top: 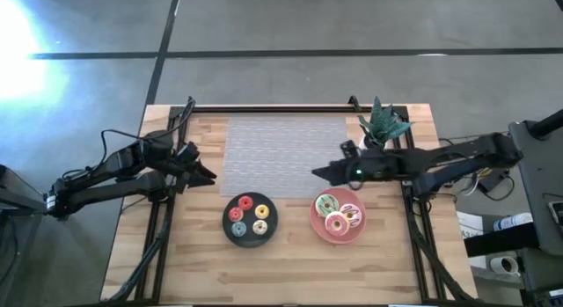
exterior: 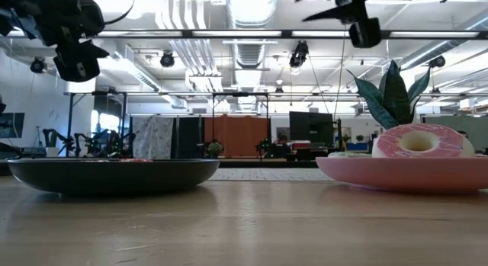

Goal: Pick & Place donuts
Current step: Return to Home Position

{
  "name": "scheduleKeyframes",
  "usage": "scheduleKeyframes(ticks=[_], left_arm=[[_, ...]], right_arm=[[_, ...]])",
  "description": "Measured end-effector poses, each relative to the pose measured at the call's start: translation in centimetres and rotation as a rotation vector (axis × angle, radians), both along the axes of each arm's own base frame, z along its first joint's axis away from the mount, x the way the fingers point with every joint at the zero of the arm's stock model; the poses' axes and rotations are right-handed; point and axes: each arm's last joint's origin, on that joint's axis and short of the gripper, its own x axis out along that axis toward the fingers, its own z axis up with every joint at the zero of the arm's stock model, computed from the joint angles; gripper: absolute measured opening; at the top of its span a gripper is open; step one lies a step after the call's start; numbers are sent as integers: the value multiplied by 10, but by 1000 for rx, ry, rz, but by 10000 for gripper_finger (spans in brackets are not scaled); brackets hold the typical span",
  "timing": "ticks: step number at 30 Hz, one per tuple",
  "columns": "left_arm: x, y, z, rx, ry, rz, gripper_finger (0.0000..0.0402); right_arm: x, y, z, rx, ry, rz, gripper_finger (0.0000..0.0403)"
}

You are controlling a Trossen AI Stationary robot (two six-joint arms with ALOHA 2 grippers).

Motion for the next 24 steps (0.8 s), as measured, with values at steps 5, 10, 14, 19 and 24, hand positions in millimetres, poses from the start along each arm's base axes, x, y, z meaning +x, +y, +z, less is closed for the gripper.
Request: scheduleKeyframes(ticks=[5,10,14,19,24], left_arm=[[1,0,1,2,-14,3,144],[2,2,2,-8,-20,29,144],[4,3,3,-29,-24,48,144],[7,3,5,-107,-25,85,144],[10,5,15,-23,-140,59,144]], right_arm=[[-17,4,4,-301,-264,171,137],[-38,-4,-15,-386,-442,262,133],[-58,-10,-39,-423,-431,324,127],[-84,-15,-57,-542,-421,355,126],[-109,-16,-73,-634,-389,381,132]])
